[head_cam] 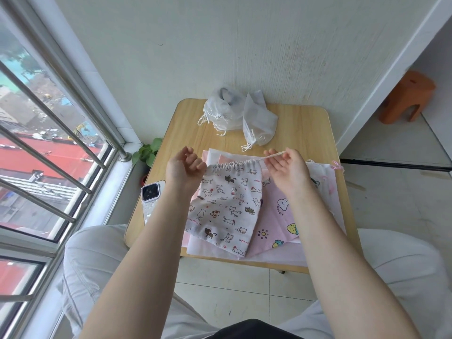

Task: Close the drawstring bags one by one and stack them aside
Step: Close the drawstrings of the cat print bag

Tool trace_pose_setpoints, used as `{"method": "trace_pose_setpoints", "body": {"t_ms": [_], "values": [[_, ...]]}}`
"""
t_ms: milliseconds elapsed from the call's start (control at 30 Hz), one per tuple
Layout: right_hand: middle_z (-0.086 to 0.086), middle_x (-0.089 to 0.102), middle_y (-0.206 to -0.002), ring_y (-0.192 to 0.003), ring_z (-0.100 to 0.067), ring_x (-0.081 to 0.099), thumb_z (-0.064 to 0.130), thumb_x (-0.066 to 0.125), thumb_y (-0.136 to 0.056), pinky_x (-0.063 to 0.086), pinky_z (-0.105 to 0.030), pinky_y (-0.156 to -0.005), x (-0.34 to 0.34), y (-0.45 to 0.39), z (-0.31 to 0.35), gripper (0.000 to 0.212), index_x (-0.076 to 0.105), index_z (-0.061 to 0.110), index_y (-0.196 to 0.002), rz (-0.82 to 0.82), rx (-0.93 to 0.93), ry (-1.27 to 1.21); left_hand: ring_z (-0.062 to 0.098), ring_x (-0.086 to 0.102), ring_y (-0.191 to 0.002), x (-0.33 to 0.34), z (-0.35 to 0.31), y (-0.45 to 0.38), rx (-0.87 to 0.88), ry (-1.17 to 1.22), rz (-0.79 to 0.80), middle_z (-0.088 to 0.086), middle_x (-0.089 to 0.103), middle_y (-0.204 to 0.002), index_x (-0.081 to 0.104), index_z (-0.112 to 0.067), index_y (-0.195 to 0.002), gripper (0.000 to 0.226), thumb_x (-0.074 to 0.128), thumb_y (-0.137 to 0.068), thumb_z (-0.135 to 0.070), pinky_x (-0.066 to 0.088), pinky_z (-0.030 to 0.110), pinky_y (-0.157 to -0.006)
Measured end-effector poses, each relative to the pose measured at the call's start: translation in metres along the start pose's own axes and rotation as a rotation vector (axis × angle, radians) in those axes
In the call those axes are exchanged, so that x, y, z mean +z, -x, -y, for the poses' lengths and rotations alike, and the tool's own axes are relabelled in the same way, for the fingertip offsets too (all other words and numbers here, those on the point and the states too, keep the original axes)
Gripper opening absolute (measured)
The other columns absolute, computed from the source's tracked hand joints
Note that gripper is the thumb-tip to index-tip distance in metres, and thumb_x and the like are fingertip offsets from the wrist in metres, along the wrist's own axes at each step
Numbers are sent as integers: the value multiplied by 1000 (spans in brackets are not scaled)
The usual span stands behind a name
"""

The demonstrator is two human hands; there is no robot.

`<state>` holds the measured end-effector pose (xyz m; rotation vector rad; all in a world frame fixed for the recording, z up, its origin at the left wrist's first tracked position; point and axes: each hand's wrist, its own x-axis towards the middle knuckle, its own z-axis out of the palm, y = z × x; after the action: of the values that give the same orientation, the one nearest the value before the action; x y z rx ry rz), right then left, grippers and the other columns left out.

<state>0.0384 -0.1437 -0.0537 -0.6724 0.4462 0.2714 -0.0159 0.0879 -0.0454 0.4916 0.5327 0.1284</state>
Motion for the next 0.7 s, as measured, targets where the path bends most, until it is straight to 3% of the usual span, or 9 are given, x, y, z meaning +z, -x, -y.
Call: {"method": "trace_pose_setpoints", "body": {"t_ms": [67, 133, 233, 367, 533, 700], "values": [[-11, 65, -80, -78, -26, 70, 21, 47, -101, 55, -41, -85, 2, 1, -1, 31, 40, 13, -72, 5, 38, -153, 9, 18, -43, -2, 1, 0, 9, -240, -16, -7, 23, -51, 48, -12, -75, 29, 42, -102, -19, 21, 20, -39], [-3, 50, -57, -52, -17, 55, 23, 44, -102, 54, -34, -66, 5, 2, -3, 34, 38, 14, -70, -21, 63, -160, 9, 20, -43, -1, 4, 3, 42, -506, -51, -7, 26, -51, 52, -12, -79, 28, 45, -104, -23, 23, 20, -36], [4, 28, -46, -37, -11, 26, 25, 40, -103, 32, -21, -42, 8, 3, -8, 37, 33, 18, -67, -49, 93, -4, 10, 28, -44, 2, 12, 8, 182, -925, -132, -5, 35, -53, 59, -12, -80, 30, 46, -103, -26, 32, 20, -38], [8, 23, -42, -31, -8, 19, 14, 36, -98, 15, -16, -36, -1, -3, 2, 28, 28, 20, -71, -169, -18, 352, 15, 38, -48, -4, 10, 1, 424, -1382, -259, -3, 45, -55, 65, -10, -83, 32, 45, -101, -26, 28, 25, -47], [2, 21, -52, -34, -9, 18, 10, 34, -93, 16, -12, -38, -12, -8, 13, 25, 27, 21, -72, -324, -192, 636, 23, 50, -64, -9, 4, -2, 539, -1523, -331, 9, 62, -73, 63, -3, -85, 36, 42, -103, -26, 34, 30, -54], [-1, 26, -53, -34, -11, 24, 14, 39, -93, 23, -16, -38, -6, -5, 11, 24, 27, 20, -72, -294, -250, 800, 23, 50, -61, -10, 9, -3, 575, -1566, -329, 12, 63, -71, 65, -2, -85, 37, 43, -102, -27, 32, 29, -53]]}}
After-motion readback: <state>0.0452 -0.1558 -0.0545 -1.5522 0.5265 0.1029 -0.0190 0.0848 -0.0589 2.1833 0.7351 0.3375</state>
